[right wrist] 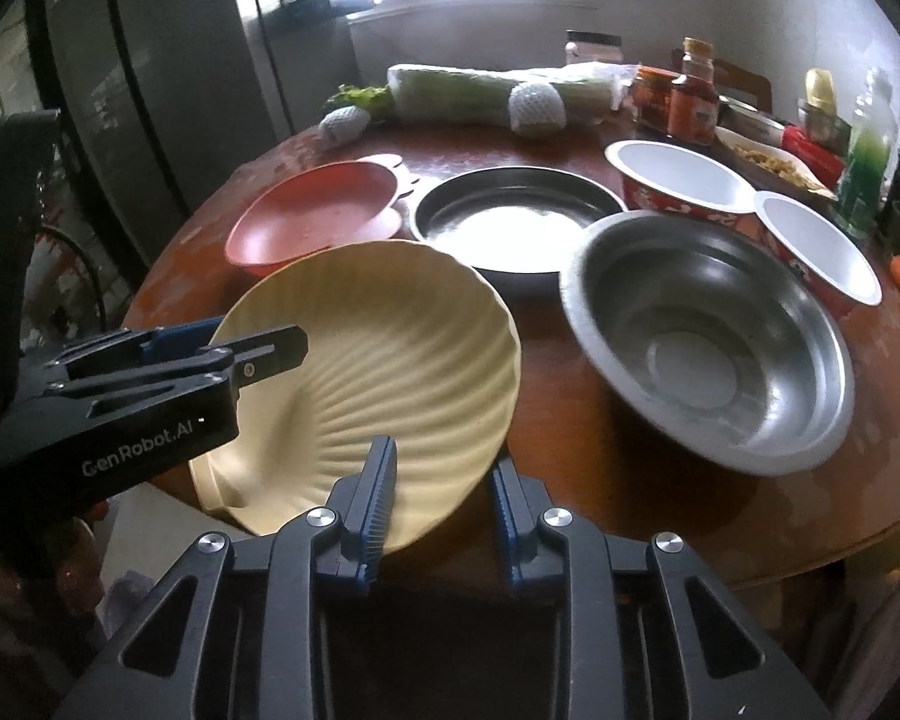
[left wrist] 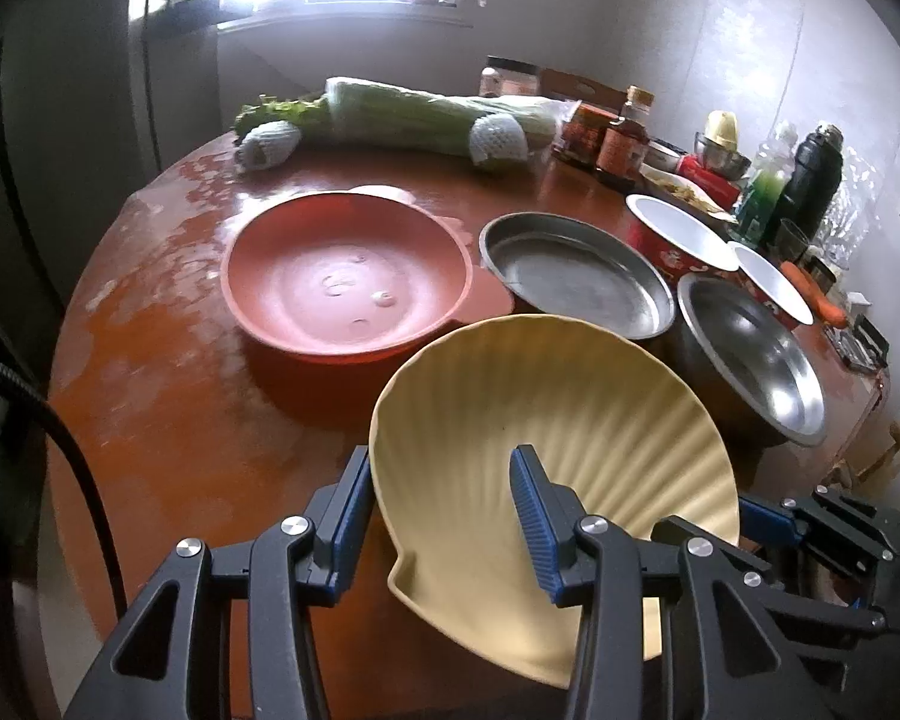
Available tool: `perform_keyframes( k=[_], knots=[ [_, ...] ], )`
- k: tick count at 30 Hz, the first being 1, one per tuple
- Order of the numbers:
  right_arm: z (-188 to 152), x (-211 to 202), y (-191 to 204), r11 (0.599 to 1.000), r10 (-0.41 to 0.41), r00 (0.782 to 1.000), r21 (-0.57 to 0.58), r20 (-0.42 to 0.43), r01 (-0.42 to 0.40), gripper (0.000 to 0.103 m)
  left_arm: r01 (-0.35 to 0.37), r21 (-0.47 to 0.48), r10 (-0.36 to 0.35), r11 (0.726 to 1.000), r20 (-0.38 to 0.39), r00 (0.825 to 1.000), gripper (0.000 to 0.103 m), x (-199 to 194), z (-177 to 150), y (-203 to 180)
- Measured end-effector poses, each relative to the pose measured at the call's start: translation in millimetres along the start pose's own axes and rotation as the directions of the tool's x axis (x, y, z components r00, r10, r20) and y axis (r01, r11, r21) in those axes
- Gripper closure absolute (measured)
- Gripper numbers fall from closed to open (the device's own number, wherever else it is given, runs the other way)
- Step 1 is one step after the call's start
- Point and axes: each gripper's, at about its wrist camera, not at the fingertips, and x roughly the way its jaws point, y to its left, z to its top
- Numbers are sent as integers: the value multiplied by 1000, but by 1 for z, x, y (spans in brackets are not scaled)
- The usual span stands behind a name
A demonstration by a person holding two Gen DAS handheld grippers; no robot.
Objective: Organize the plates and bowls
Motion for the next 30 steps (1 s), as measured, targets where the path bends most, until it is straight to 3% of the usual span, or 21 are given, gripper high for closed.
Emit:
perform_keyframes(
  k=[12,30],
  knots=[
    [12,18,33,993,92,995,-74,-46,-95,72,-90,-65,90,994,-9,996,57,-17,-14,38],
    [48,55,48,986,111,993,-118,-35,-115,72,-146,-112,146,983,-11,989,57,-5,-7,58]
  ],
)
